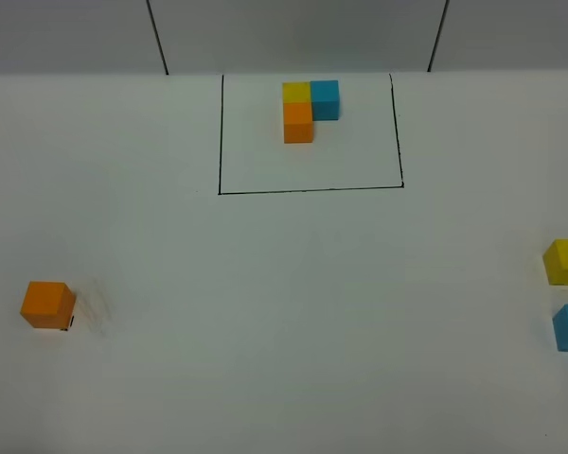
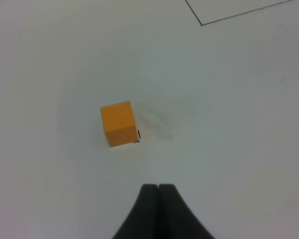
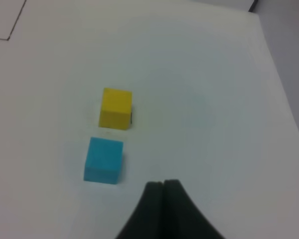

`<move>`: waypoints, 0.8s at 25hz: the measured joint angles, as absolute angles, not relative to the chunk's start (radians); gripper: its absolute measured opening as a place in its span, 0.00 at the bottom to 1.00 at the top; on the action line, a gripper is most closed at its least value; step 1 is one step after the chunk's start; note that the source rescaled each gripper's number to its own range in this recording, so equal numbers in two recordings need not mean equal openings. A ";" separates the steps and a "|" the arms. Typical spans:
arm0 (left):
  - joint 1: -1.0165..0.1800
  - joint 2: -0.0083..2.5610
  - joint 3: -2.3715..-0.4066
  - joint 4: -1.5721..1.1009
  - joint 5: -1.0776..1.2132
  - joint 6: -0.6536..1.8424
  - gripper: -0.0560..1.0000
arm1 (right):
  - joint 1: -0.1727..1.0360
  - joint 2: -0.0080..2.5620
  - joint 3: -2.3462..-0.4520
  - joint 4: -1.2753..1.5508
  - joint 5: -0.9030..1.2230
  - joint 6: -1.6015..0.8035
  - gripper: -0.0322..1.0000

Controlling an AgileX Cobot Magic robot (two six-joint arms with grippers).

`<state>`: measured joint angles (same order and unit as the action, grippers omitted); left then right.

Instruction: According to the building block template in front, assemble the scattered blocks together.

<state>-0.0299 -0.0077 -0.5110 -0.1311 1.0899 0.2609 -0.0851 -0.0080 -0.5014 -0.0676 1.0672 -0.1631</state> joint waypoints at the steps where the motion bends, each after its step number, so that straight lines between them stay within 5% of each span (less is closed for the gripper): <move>1: -0.030 -0.008 -0.511 -0.131 1.090 0.261 0.05 | -0.085 -0.008 -0.501 -0.068 1.067 -0.163 0.03; 20: -0.030 -0.008 -0.511 -0.131 1.090 0.261 0.05 | -0.085 -0.008 -0.501 -0.068 1.067 -0.163 0.03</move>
